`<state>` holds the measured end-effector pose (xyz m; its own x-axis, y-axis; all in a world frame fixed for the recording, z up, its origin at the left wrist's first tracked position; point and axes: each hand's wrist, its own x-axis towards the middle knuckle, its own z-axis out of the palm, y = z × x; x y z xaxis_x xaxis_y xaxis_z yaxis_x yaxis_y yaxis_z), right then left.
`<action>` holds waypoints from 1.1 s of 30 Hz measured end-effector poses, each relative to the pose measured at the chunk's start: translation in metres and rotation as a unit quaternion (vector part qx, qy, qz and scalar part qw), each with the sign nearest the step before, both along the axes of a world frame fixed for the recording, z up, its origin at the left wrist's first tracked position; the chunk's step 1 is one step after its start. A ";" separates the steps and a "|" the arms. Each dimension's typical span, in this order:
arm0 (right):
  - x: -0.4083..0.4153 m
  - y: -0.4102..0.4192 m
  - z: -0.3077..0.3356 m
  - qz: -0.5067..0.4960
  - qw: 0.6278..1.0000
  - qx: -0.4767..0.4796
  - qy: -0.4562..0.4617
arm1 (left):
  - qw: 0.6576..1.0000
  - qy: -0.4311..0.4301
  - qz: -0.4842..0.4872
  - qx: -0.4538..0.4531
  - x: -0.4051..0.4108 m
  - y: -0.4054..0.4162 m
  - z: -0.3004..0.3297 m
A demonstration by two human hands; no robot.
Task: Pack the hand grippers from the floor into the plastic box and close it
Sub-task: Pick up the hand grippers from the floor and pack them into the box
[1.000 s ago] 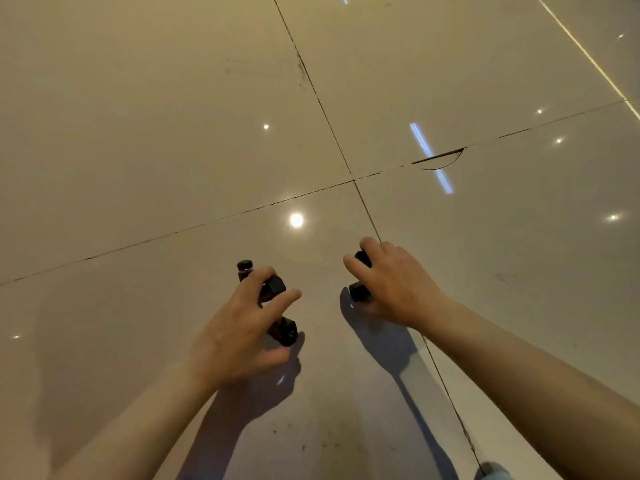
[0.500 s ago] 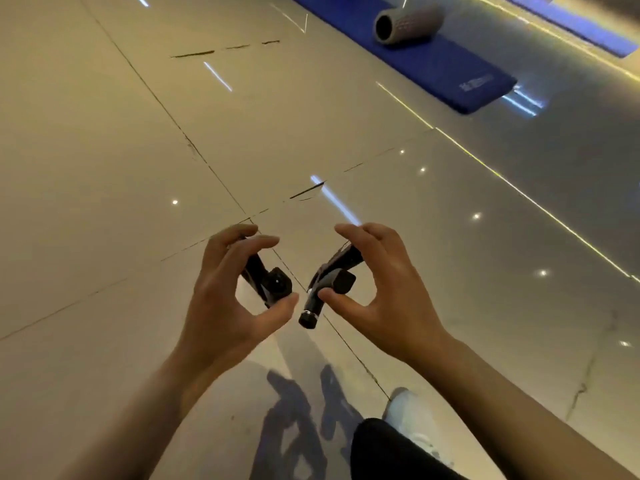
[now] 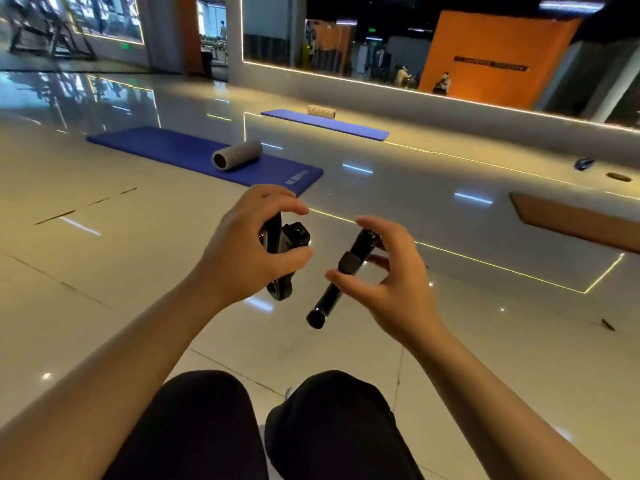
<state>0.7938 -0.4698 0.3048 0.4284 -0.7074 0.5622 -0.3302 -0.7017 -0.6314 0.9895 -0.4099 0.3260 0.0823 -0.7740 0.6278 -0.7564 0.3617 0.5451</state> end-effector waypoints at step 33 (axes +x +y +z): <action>-0.425 0.311 -0.107 -0.620 0.761 0.123 -0.146 | 0.899 -0.003 -0.407 0.164 -0.484 0.112 -0.092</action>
